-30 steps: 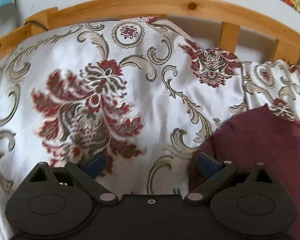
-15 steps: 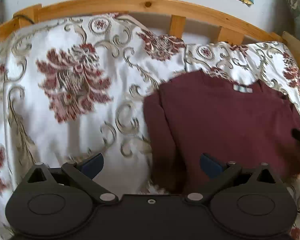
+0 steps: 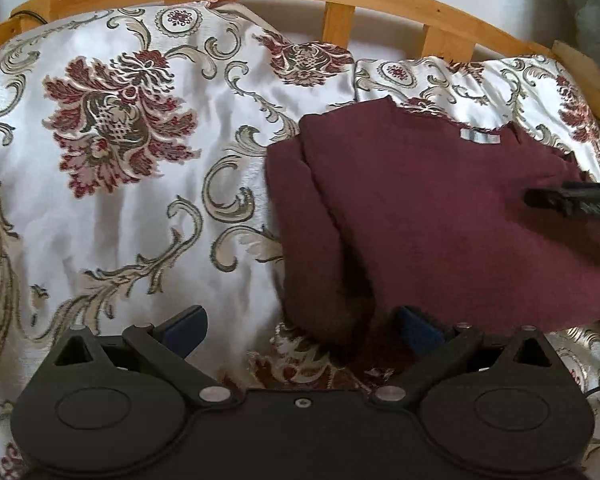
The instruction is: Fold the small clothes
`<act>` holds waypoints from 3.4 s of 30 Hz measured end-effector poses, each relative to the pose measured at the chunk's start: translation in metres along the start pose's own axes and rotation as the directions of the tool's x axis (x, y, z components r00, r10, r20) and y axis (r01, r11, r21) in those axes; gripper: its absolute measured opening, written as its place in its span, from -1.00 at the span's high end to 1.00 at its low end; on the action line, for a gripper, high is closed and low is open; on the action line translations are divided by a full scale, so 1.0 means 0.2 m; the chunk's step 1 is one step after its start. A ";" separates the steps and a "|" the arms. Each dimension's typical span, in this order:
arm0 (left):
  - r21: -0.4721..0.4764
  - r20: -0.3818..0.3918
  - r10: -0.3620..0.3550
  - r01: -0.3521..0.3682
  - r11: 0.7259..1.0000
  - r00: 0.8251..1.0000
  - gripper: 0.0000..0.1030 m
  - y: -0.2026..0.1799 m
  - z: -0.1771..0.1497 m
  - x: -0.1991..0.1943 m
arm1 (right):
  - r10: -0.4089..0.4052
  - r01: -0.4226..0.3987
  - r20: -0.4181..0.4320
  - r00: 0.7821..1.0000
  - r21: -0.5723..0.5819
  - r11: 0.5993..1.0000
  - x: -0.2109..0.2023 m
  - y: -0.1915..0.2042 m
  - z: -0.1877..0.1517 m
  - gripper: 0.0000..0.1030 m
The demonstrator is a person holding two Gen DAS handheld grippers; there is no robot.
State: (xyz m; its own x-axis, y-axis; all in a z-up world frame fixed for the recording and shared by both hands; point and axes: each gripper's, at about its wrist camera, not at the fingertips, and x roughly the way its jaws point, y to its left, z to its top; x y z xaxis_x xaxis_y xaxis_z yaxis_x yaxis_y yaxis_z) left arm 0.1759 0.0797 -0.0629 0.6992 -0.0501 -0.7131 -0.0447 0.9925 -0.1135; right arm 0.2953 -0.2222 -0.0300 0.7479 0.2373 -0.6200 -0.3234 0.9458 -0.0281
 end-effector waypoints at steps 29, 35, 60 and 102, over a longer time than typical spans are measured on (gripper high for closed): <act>-0.059 -0.037 -0.040 0.038 0.998 0.998 -0.99 0.04 0.00 0.06 | -0.305 0.323 0.202 0.931 -0.058 0.945 -0.36 0.42 -0.35 -1.00; -0.058 -0.038 -0.040 0.038 0.998 0.998 -0.99 0.03 0.00 0.07 | -0.327 0.368 0.240 0.914 -0.153 0.917 -0.31 0.48 -0.38 -1.00; -0.126 0.043 -0.244 0.248 0.961 0.969 -0.99 0.06 0.03 0.06 | -0.331 0.387 0.253 0.909 -0.215 0.897 -0.21 0.53 -0.47 -1.00; -0.110 -0.030 -0.311 0.306 0.946 0.950 -0.96 0.10 0.06 0.22 | -0.330 0.385 0.257 0.908 -0.204 0.900 -0.21 0.53 -0.48 -1.00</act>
State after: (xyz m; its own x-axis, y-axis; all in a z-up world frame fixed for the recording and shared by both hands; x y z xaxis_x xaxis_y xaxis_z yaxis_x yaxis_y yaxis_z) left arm 0.2130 0.0983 -0.0882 0.6564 -0.3592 -0.6634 0.0927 0.9111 -0.4017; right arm 0.1741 -0.1532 -0.0825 0.9351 -0.0396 -0.3522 -0.1216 0.8976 -0.4237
